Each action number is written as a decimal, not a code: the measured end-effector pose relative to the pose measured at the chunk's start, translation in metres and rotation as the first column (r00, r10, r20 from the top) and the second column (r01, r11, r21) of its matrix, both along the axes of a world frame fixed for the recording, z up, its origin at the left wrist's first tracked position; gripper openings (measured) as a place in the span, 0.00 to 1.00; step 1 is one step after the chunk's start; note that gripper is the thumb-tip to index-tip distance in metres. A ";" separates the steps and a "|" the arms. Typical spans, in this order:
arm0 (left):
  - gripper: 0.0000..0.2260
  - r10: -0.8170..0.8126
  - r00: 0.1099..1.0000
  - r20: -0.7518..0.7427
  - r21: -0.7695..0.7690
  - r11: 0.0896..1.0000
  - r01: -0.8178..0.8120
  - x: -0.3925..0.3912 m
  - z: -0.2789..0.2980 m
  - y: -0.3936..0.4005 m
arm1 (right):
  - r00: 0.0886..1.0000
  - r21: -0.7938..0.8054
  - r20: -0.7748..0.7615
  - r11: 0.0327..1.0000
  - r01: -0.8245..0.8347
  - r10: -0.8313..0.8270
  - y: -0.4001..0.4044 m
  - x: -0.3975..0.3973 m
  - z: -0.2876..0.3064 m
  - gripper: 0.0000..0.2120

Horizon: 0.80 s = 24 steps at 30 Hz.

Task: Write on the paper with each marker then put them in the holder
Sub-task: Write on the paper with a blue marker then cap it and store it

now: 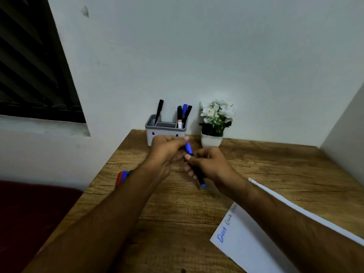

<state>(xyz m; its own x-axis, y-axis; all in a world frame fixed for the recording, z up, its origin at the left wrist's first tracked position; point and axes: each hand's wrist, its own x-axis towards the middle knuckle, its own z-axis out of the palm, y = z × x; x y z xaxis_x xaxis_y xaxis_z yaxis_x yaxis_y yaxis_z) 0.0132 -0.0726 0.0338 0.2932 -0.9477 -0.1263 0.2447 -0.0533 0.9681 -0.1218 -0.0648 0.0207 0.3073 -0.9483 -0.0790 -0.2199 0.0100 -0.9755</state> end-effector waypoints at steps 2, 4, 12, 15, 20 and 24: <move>0.06 -0.030 0.996 -0.085 0.081 0.996 0.037 -0.012 -0.002 -0.002 | 0.998 -0.011 -0.051 1.000 0.028 -0.029 0.002 -0.008 -0.001 0.12; 0.07 -0.025 0.986 -0.162 0.137 0.990 0.047 -0.025 -0.003 -0.003 | 0.994 -0.031 -0.101 0.999 0.044 -0.047 0.004 -0.013 -0.002 0.14; 0.09 0.194 0.956 -0.219 0.047 0.981 -0.188 -0.025 0.003 -0.033 | 0.994 0.210 -0.055 0.972 0.107 -0.097 0.015 -0.055 0.008 0.18; 0.05 -0.037 0.844 0.535 -0.046 0.996 0.073 -0.037 -0.017 -0.035 | 0.981 0.095 -0.042 0.977 0.190 -0.187 0.011 -0.071 0.004 0.16; 0.11 -0.019 0.419 0.908 -0.131 0.936 0.326 -0.058 -0.045 -0.037 | 0.965 0.015 0.049 0.966 0.257 -0.258 0.014 -0.085 -0.004 0.13; 0.11 -0.050 0.352 0.935 -0.086 0.929 0.360 -0.064 -0.057 -0.037 | 0.952 -0.006 0.069 0.954 0.300 -0.299 0.013 -0.097 -0.008 0.10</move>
